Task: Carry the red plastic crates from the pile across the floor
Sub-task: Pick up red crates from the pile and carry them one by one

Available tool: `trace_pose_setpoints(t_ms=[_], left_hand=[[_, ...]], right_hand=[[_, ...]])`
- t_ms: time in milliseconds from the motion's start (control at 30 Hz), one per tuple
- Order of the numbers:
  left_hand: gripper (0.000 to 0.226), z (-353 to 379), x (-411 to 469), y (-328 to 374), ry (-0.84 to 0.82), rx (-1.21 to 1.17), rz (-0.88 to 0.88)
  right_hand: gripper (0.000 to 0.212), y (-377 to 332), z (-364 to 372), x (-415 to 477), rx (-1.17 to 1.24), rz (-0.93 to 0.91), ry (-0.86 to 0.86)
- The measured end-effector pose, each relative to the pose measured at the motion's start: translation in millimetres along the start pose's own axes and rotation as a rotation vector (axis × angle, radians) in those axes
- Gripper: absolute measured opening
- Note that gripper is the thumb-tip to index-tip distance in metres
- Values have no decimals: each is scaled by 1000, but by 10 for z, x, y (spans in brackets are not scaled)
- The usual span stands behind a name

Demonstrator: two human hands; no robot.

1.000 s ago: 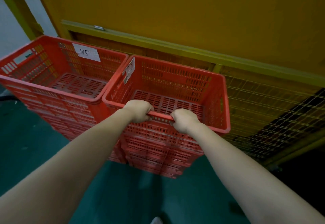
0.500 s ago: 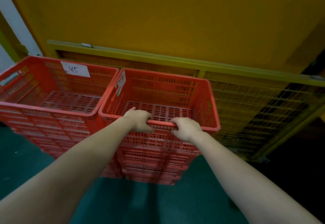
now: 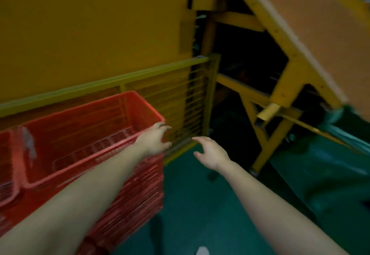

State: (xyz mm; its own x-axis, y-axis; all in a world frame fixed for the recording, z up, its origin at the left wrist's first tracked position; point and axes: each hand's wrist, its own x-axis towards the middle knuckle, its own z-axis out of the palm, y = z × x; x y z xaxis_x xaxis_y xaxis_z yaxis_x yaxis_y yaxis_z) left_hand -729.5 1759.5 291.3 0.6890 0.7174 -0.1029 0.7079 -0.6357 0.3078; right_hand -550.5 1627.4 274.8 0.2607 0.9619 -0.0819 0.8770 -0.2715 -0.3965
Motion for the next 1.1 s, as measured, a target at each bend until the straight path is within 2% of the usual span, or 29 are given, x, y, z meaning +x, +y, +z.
trace_pose_setpoints(t_ms=[267, 500, 833, 1100], left_hand=[[57, 484, -11, 1886, -197, 54, 456], [57, 942, -549, 3603, -318, 118, 803], [58, 1777, -2381, 5907, -418, 116, 1189], [57, 2369, -3842, 7284, -477, 143, 1435]], right_hand=[[54, 991, -476, -1743, 45, 463, 223], [54, 1609, -727, -3508, 49, 803, 389], [56, 2217, -862, -6496, -2, 1200, 488], [59, 2281, -805, -8502, 9, 1447, 579]])
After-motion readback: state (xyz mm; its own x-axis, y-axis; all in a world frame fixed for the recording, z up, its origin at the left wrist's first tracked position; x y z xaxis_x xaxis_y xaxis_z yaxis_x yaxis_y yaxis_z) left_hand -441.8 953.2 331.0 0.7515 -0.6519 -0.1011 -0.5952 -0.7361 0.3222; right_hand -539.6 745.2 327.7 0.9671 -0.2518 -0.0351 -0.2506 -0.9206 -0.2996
